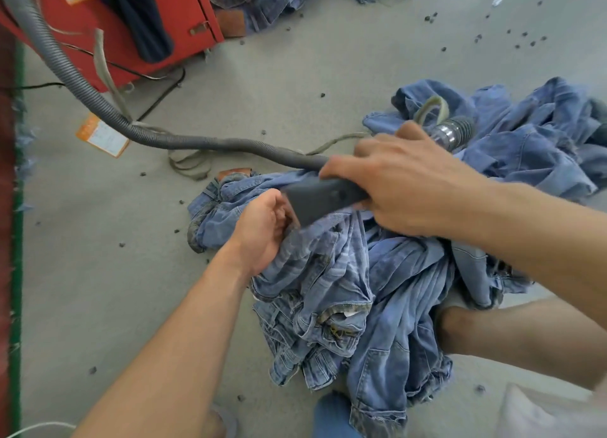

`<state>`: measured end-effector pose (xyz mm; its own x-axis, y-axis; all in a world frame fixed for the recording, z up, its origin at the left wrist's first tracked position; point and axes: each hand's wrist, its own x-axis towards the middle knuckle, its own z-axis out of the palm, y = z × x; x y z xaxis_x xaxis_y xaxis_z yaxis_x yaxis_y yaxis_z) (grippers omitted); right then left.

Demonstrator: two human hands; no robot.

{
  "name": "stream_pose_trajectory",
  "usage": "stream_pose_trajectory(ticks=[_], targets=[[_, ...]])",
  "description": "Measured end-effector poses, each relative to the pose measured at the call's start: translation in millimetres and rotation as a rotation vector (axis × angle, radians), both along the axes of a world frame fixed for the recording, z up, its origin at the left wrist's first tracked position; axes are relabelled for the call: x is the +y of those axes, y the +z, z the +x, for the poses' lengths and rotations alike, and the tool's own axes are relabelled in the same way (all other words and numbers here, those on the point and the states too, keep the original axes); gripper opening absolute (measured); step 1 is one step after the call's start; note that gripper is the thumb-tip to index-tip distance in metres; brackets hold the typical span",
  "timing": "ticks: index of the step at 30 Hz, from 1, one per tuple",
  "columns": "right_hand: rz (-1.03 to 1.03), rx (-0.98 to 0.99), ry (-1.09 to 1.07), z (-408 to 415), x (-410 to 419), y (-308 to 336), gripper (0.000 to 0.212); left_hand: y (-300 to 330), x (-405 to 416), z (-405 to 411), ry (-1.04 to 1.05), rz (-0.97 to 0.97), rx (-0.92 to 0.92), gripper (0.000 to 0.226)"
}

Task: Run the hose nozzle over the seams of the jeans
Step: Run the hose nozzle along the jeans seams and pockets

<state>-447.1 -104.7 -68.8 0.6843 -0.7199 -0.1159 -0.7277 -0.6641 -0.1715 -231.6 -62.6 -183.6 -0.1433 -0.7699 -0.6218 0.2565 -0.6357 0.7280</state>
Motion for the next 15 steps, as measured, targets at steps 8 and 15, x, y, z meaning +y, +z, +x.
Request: stream_pose_trajectory(ticks=[8, 15], targets=[[0.056, -0.05, -0.279, -34.5, -43.8, -16.8, 0.039, -9.4, 4.7, 19.5, -0.087, -0.265, -0.822, 0.082], [0.044, -0.031, -0.23, -29.7, -39.1, -22.1, 0.034, -45.2, 31.0, 12.1, -0.341, 0.194, -1.081, 0.101]])
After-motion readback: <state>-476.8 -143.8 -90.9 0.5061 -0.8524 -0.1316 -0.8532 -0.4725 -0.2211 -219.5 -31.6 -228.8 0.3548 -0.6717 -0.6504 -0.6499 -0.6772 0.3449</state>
